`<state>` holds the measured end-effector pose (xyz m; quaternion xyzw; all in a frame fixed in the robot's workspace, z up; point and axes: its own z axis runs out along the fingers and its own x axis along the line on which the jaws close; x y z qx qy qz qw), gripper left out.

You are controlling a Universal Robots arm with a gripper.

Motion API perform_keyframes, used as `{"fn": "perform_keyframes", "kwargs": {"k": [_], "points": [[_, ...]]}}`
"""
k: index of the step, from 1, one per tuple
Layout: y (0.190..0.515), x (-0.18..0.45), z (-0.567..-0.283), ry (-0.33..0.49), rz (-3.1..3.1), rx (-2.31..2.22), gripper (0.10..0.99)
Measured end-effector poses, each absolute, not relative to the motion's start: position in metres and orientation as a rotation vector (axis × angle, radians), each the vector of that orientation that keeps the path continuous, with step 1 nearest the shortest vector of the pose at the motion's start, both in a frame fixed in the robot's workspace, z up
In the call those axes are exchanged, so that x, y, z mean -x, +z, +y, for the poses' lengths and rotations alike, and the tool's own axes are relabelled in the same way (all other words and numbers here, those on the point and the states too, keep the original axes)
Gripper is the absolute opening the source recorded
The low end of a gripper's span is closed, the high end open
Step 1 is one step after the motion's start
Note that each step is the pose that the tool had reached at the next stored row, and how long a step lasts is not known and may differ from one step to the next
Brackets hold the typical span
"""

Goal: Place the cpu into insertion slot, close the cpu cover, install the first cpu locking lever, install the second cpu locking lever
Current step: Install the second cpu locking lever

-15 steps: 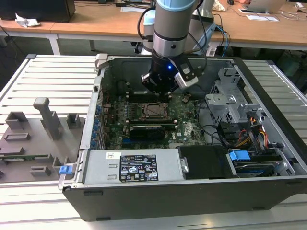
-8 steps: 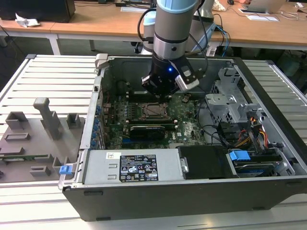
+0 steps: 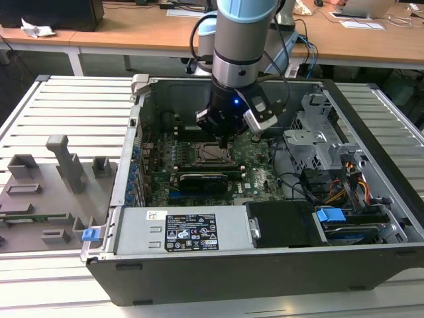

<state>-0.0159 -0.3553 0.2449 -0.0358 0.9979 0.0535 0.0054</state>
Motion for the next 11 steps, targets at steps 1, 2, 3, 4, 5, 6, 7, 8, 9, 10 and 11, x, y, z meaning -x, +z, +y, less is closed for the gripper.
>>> {"fn": "perform_keyframes", "kwargs": {"k": [1, 2, 3, 4, 5, 6, 7, 8, 9, 10, 11], "points": [[0.245, 0.016, -0.357, 0.167, 3.125, 0.112, 0.106], [0.245, 0.016, -0.358, 0.168, 3.127, 0.112, 0.106], [0.244, 0.016, -0.36, 0.168, 3.132, 0.112, 0.106], [0.244, 0.016, -0.362, 0.168, 3.135, 0.112, 0.106], [0.243, 0.016, -0.365, 0.169, 3.137, 0.112, 0.106], [0.242, 0.016, -0.369, 0.169, 3.137, 0.112, 0.106], [0.241, 0.016, -0.373, 0.17, 3.137, 0.112, 0.106], [0.241, 0.016, -0.375, 0.172, 3.137, 0.112, 0.106], [0.241, 0.016, -0.376, 0.173, 3.137, 0.112, 0.106], [0.24, 0.017, -0.377, 0.175, 3.137, 0.111, 0.106], [0.24, 0.018, -0.377, 0.175, 3.137, 0.111, 0.106]]}}
